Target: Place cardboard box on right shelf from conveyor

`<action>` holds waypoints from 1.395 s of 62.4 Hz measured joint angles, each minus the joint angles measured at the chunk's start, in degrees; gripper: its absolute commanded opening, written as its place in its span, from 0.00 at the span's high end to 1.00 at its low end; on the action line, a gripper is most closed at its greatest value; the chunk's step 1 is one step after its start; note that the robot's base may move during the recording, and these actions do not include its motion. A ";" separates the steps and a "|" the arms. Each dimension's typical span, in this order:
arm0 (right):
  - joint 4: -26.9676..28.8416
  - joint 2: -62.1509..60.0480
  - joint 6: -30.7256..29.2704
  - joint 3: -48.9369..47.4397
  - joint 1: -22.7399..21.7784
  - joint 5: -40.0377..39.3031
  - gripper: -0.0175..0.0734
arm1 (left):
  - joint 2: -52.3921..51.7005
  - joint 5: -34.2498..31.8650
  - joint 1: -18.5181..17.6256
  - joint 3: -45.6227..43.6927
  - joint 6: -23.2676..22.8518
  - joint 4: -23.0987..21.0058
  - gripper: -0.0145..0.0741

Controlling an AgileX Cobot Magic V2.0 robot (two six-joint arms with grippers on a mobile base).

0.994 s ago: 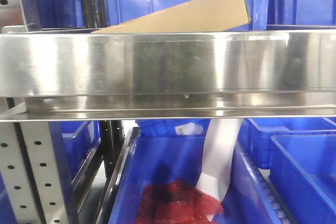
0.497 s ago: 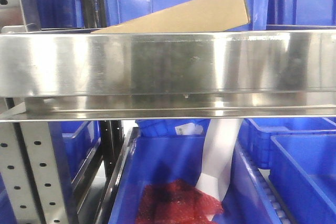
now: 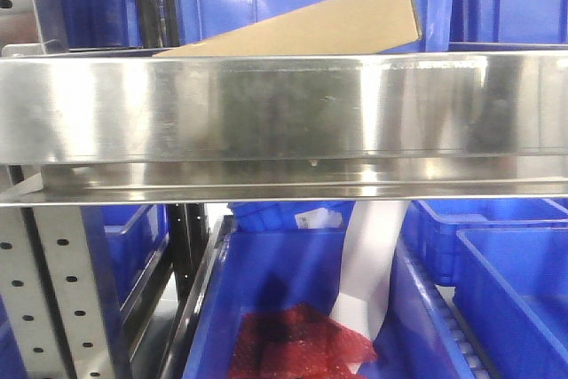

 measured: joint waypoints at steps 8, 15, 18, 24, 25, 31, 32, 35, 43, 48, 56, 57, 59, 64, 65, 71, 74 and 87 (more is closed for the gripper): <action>5.73 -5.45 -7.58 5.08 -5.85 1.20 0.77 | 0.00 0.00 0.00 0.00 0.00 0.00 0.97; 6.84 -12.64 -9.53 11.91 -11.92 1.20 0.77 | 0.00 0.00 0.00 0.00 0.00 0.00 0.97; 6.98 -16.86 -10.14 15.73 -15.27 1.20 0.77 | 0.00 0.00 0.00 0.00 0.00 0.00 0.97; 7.12 -26.04 -10.24 23.28 -21.85 1.20 0.77 | 0.00 0.00 0.00 0.00 0.00 0.00 0.97; 7.12 -27.14 -10.24 24.21 -22.58 1.20 0.77 | 0.00 0.00 0.00 0.00 0.00 0.00 0.97; 7.12 -35.30 -10.24 30.65 -27.20 1.20 0.77 | 0.00 0.00 0.00 0.00 0.00 0.00 0.97; 7.12 -36.34 -10.24 31.41 -27.67 1.20 0.77 | 0.00 0.00 0.00 0.00 0.00 0.00 0.97; 7.12 -39.81 -10.24 33.89 -29.13 1.20 0.77 | 0.00 0.00 0.00 0.00 0.00 0.00 0.97; 7.12 -47.11 -10.24 38.92 -31.75 1.20 0.77 | 0.00 0.00 0.00 0.00 0.00 0.00 0.97; 7.12 -48.69 -10.37 41.17 -32.68 0.70 0.77 | 0.00 0.00 0.00 0.00 0.00 0.00 0.97; 7.12 -48.90 -10.37 42.91 -33.27 -0.58 0.77 | 0.00 0.00 0.00 0.00 0.00 0.00 0.97; 7.12 -48.90 -10.37 42.91 -33.38 -0.73 0.77 | 0.00 0.00 0.00 0.00 0.00 0.00 0.97; 7.12 -48.90 -10.37 43.00 -33.41 -1.26 0.77 | 0.00 0.00 0.00 0.00 0.00 0.00 0.97; 7.12 -48.90 -10.37 43.00 -33.41 -1.70 0.77 | 0.00 0.00 0.00 0.00 0.00 0.00 0.97; 7.12 -48.94 -10.37 43.00 -33.41 -1.79 0.77 | 0.00 0.00 0.00 0.00 0.00 0.00 0.97; 7.12 -48.94 -10.37 43.00 -33.41 -1.82 0.77 | 0.00 0.00 0.00 0.00 0.00 0.00 0.97; 7.12 -48.94 -10.37 43.00 -33.41 -1.82 0.77 | 0.00 0.00 0.00 0.00 0.00 0.00 0.97; 7.18 -48.94 -10.37 43.00 -33.41 -1.82 0.77 | 0.00 0.00 0.00 0.00 0.00 0.00 0.97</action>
